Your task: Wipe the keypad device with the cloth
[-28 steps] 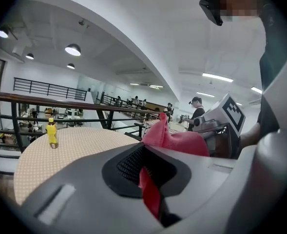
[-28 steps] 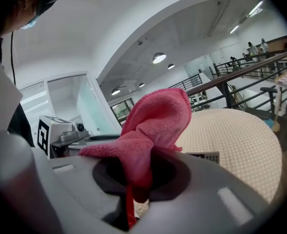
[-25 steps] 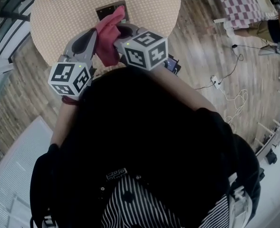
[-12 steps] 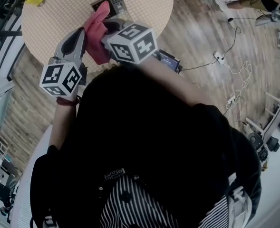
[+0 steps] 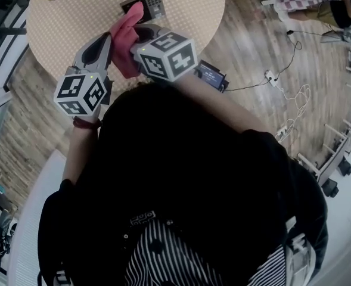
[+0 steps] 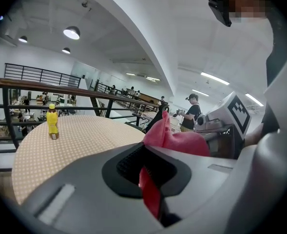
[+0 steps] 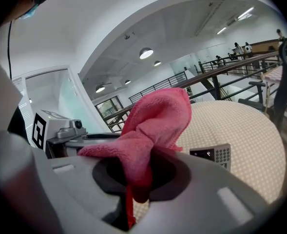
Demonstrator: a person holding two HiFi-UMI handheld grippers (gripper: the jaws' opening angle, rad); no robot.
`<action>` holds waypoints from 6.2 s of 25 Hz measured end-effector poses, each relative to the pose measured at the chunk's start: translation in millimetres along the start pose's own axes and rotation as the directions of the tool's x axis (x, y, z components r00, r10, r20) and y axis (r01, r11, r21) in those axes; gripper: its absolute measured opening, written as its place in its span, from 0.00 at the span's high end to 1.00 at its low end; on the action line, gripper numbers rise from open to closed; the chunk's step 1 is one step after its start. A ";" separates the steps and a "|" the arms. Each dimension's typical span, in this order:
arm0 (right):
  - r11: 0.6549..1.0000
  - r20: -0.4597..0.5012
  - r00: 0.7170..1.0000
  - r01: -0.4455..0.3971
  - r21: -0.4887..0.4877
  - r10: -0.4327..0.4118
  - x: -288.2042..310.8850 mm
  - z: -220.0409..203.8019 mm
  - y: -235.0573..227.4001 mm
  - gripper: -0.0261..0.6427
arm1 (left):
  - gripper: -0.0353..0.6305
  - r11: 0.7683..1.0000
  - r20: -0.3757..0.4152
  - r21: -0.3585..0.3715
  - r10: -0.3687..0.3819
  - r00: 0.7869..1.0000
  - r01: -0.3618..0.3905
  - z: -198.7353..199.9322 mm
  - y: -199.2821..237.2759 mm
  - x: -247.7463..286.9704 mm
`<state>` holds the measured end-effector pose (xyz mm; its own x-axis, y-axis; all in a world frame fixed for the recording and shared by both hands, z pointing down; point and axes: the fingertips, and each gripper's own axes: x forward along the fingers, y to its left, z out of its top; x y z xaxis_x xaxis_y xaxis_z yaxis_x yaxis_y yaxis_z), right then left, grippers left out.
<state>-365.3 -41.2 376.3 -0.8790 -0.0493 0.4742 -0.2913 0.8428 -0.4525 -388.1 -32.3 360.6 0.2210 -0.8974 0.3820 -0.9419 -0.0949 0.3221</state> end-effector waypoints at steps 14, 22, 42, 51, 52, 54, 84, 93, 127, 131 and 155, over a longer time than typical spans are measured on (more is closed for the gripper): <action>0.995 -0.051 0.999 -0.010 0.102 0.016 39.8 13.2 -87.5 0.86 | 0.95 1.000 -0.141 0.008 -0.003 0.990 0.004 1.4 35.0 90.9; 0.983 -0.064 0.998 0.035 0.178 -0.024 55.1 -10.7 -141.3 0.86 | 0.94 0.992 -0.254 0.015 -0.120 0.960 0.128 -13.7 46.1 146.7; 0.978 -0.150 0.986 0.101 0.181 -0.074 98.1 -63.5 -190.5 0.86 | 0.94 0.933 -0.626 0.227 -0.080 0.776 0.280 -69.4 68.6 240.6; 0.976 -0.181 0.982 0.096 0.193 -0.061 110.5 -75.1 -205.3 0.86 | 0.94 0.942 -0.674 0.186 -0.085 0.734 0.279 -91.7 82.0 244.8; 0.976 -0.178 0.982 0.095 0.196 -0.059 111.2 -75.8 -206.2 0.86 | 0.94 0.947 -0.668 0.177 -0.086 0.739 0.270 -90.9 82.2 245.6; 0.977 -0.169 0.984 0.093 0.190 -0.061 112.0 -76.5 -206.3 0.86 | 0.94 0.946 -0.669 0.185 -0.078 0.739 0.268 -91.7 80.7 246.0; 0.928 -0.256 0.966 0.121 0.353 -0.028 111.6 -96.1 -204.8 0.86 | 0.95 0.940 -0.682 0.226 -0.033 0.731 0.254 -94.3 77.4 247.2; 0.931 -0.238 0.970 0.122 0.345 -0.038 108.8 -117.9 -212.0 0.86 | 0.95 0.945 -0.666 0.217 -0.038 0.745 0.243 -94.8 78.3 249.3; 0.918 -0.242 0.968 0.154 0.365 -0.066 103.5 -116.6 -216.4 0.86 | 0.95 0.884 -0.672 0.381 0.063 0.738 0.271 -95.1 76.3 245.8; 0.944 -0.167 0.985 0.104 0.312 -0.054 106.6 -74.7 -214.7 0.86 | 0.95 0.881 -0.670 0.388 0.067 0.739 0.272 -96.1 76.5 245.3; 0.953 -0.156 0.988 0.061 0.297 -0.015 105.6 -81.2 -212.5 0.86 | 0.95 0.894 -0.667 0.359 0.043 0.744 0.270 -96.2 72.6 246.0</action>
<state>-365.5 -182.0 583.8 -0.8048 0.0229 0.5931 -0.4433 0.6411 -0.6264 -377.9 -218.4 561.3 0.2923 -0.3846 0.8756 -0.8728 -0.4815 0.0799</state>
